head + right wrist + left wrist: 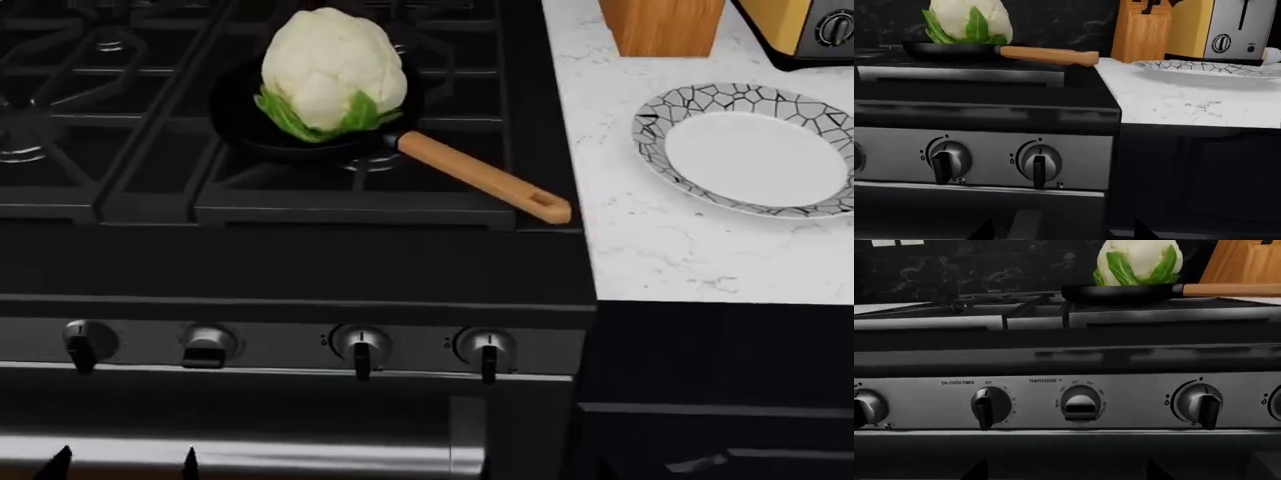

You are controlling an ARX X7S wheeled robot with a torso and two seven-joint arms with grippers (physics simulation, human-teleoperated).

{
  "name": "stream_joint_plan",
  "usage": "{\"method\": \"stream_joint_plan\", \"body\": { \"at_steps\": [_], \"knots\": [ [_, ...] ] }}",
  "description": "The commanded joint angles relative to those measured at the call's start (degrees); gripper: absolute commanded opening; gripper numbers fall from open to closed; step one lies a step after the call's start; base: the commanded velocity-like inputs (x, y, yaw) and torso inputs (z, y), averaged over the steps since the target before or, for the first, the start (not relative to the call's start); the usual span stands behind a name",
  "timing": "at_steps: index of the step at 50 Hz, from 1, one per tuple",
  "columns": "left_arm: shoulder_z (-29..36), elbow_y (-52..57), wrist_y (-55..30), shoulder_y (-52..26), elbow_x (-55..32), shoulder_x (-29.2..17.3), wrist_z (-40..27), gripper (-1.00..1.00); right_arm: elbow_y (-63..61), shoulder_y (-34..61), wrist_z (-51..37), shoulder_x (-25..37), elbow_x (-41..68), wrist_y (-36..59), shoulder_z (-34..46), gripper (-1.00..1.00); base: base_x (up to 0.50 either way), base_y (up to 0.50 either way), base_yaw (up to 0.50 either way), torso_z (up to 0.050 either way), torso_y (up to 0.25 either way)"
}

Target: Pick up the pan and dump the vegetables in it onto the plate. Then return the pan to the stove.

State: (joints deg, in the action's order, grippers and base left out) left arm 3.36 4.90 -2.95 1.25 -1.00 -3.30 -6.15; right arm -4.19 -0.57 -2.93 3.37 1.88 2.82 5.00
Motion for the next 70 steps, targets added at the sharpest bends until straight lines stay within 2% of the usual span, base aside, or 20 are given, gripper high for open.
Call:
{"method": "stream_joint_plan", "body": {
  "at_steps": [1,10,19,32,41,45,49,57,62,70],
  "knots": [
    [-0.85,10.46,-7.82,0.44,-1.51,-1.76,2.31,1.0,-9.77,-0.66,2.14,0.95,1.06,7.89,0.73,1.0,0.0,0.0,0.0,0.05,0.043],
    [-3.21,24.61,-21.02,-0.09,-4.13,-5.6,2.74,1.0,-24.01,1.63,2.48,4.95,0.56,22.21,0.84,1.0,0.0,0.0,0.0,0.05,0.044],
    [-4.68,35.11,-31.1,-2.32,-6.32,-8.11,3.0,1.0,-37.74,4.63,2.39,8.32,2.34,34.41,-3.52,1.0,0.0,0.0,0.0,0.05,0.044],
    [-4.91,44.68,-44.39,-9.25,-8.92,-10.88,3.24,1.0,-47.69,12.88,3.48,11.39,4.44,49.44,-4.75,1.0,0.0,0.0,0.0,0.05,0.044],
    [-4.14,49.53,-52.53,-14.11,-10.55,-12.43,3.58,1.0,-54.2,26.43,5.26,14.57,7.1,66.81,-3.74,1.0,0.0,0.0,0.0,0.05,0.044],
    [-4.49,51.33,-56.13,-16.56,-11.64,-12.75,3.71,1.0,-55.78,33.62,4.01,15.87,12.22,73.79,-4.36,1.0,0.0,0.0,0.0,0.05,0.045],
    [-5.25,53.23,-60.14,-19.24,-13.22,-12.78,4.05,1.0,-55.76,38.09,-4.38,20.47,22.84,76.2,-3.31,1.0,0.0,0.0,0.0,0.05,0.044],
    [-5.97,55.02,-64.72,-23.51,-18.66,-15.03,0.93,1.0,-55.59,46.56,-9.69,20.62,35.12,82.82,-7.69,1.0,0.0,0.0,0.0,0.05,0.044],
    [-6.75,54.95,-64.24,-24.02,-24.92,-17.21,-3.6,1.0,-55.33,47.67,-11.6,21.57,37.94,82.77,-7.94,1.0,0.19,0.0,0.0,0.05,0.044],
    [-6.66,54.48,-62.2,-22.56,-26.59,-18.17,-5.34,1.0,-54.88,47.35,-13.49,22.01,41.19,82.26,-8.98,1.0,0.5,0.0,0.0,0.05,0.045]
  ]
}}
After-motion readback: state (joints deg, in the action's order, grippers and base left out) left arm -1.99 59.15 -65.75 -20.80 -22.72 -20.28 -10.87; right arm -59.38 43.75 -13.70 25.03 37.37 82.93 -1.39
